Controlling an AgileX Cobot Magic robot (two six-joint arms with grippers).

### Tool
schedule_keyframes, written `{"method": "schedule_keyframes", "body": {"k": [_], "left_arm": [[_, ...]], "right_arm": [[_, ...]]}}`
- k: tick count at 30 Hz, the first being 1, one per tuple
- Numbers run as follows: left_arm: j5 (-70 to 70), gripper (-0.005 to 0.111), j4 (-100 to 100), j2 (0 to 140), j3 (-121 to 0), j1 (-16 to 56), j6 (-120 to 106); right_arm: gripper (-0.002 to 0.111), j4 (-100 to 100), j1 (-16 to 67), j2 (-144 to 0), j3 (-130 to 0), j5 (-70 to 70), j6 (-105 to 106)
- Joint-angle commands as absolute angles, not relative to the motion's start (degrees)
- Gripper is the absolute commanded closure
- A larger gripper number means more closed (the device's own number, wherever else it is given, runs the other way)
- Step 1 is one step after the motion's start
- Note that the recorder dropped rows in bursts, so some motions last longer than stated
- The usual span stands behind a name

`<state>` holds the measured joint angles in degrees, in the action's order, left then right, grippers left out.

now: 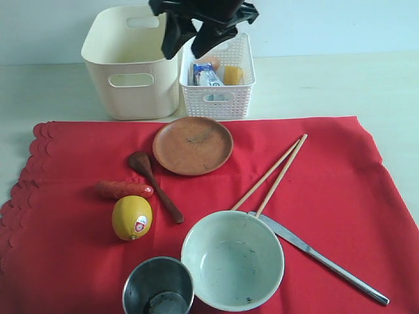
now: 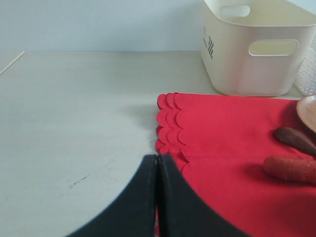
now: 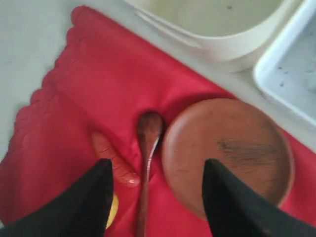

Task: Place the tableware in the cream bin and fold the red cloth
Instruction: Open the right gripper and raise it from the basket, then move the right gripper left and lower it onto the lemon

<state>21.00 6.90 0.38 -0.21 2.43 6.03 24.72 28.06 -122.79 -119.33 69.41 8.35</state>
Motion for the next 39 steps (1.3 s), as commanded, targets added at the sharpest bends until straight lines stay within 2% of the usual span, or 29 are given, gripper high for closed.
{"method": "schedule_keyframes", "body": {"k": [1,25,35,39], "left_arm": [[20.8,0.107,6.9,0.0,0.0,2.3,6.3],[20.8,0.107,6.9,0.0,0.0,2.3,6.2],[20.8,0.107,6.9,0.0,0.0,2.3,6.3],[20.8,0.107,6.9,0.0,0.0,2.3,6.2]], "right_arm": [[0.056,25.3,32.8,-121.8,-119.8,70.0,9.4],[0.056,16.7,49.1,-121.8,-119.8,70.0,4.0],[0.056,13.2,50.3,-121.8,-116.4,70.0,0.7],[0.05,13.2,50.3,-121.8,-111.9,70.0,0.0]]}}
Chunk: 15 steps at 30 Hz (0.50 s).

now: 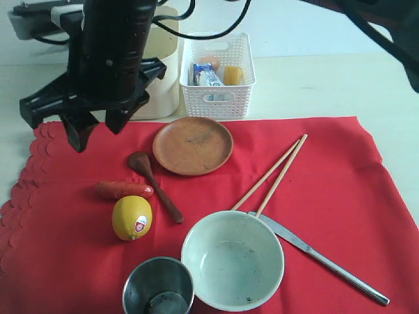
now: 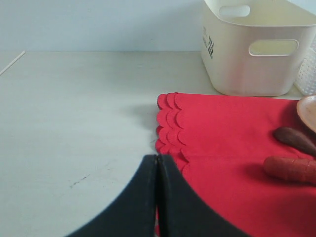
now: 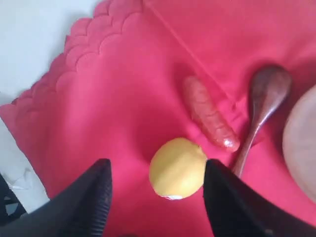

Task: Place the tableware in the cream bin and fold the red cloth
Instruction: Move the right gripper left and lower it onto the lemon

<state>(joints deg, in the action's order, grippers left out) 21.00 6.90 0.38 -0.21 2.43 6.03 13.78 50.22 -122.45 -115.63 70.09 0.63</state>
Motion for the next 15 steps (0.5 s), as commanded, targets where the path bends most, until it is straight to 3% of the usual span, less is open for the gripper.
{"method": "schedule_keyframes", "body": {"k": [1,7,15], "left_arm": [[20.8,0.107,6.9,0.0,0.0,2.3,6.2],[20.8,0.107,6.9,0.0,0.0,2.3,6.2],[20.8,0.107,6.9,0.0,0.0,2.3,6.2]], "right_arm": [[0.048,13.2,50.3,-121.8,-110.9,70.0,0.0],[0.041,13.3,50.7,-122.0,-107.7,70.0,0.0],[0.04,13.2,52.3,-125.6,-106.1,70.0,-1.7]]}}
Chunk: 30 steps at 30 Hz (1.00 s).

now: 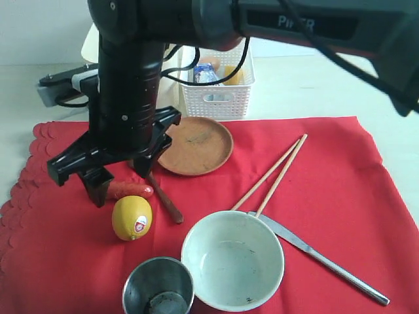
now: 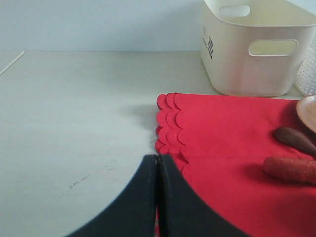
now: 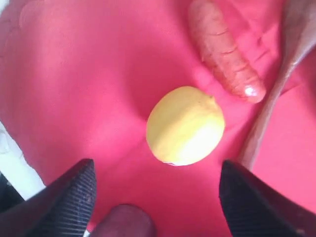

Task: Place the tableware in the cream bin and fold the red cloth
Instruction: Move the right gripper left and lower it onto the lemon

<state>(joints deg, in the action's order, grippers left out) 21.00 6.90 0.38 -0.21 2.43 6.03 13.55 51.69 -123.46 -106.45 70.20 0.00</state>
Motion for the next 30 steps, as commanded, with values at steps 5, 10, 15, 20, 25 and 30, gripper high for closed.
{"method": "schedule_keyframes", "body": {"k": [5,10,15,20,25,30], "left_arm": [[20.8,0.107,6.9,0.0,0.0,2.3,6.2],[20.8,0.107,6.9,0.0,0.0,2.3,6.2],[20.8,0.107,6.9,0.0,0.0,2.3,6.2],[20.8,0.107,6.9,0.0,0.0,2.3,6.2],[20.8,0.107,6.9,0.0,0.0,2.3,6.2],[20.8,0.107,6.9,0.0,0.0,2.3,6.3]], "right_arm": [[0.04,12.6,52.6,-128.5,-106.1,70.0,-3.1],[0.04,11.6,52.6,-130.7,-106.1,70.0,-4.3],[0.04,11.9,52.6,-132.0,-106.1,66.8,-4.8],[0.04,11.3,52.6,-134.5,-106.1,65.7,-5.7],[0.073,9.9,52.6,-135.2,-106.1,66.1,-6.6],[0.104,10.4,52.6,-133.3,-106.1,68.7,-5.8]]}}
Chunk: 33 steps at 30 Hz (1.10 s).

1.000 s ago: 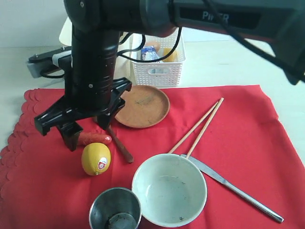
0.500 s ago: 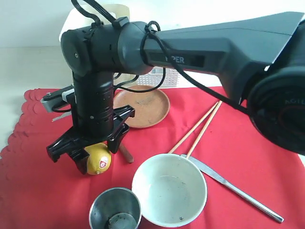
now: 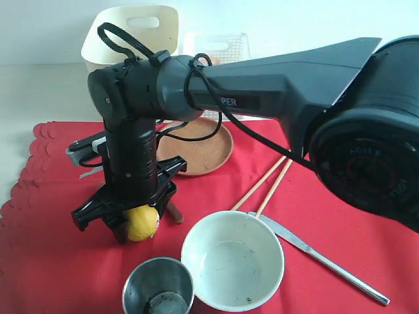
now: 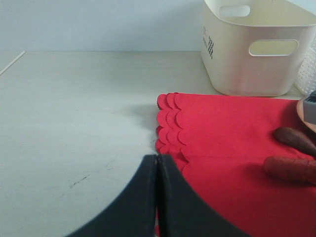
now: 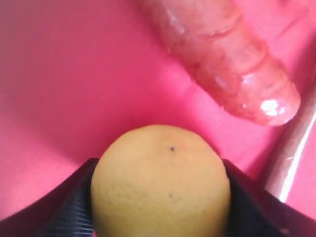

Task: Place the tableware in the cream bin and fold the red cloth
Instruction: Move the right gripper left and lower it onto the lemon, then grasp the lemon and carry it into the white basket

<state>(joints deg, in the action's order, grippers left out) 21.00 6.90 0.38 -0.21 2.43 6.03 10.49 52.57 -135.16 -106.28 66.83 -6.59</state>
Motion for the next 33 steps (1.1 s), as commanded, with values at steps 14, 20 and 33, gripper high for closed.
{"method": "schedule_keyframes", "body": {"k": [14,20,33], "left_arm": [[20.8,0.107,6.9,0.0,0.0,2.3,6.2],[20.8,0.107,6.9,0.0,0.0,2.3,6.2],[20.8,0.107,6.9,0.0,0.0,2.3,6.2]], "right_arm": [[0.108,5.1,52.6,-120.9,-106.5,68.6,0.0],[0.108,-3.8,51.1,-118.0,-109.8,68.5,-0.6],[0.108,-3.6,37.5,-118.0,-115.0,62.2,-5.8]]}}
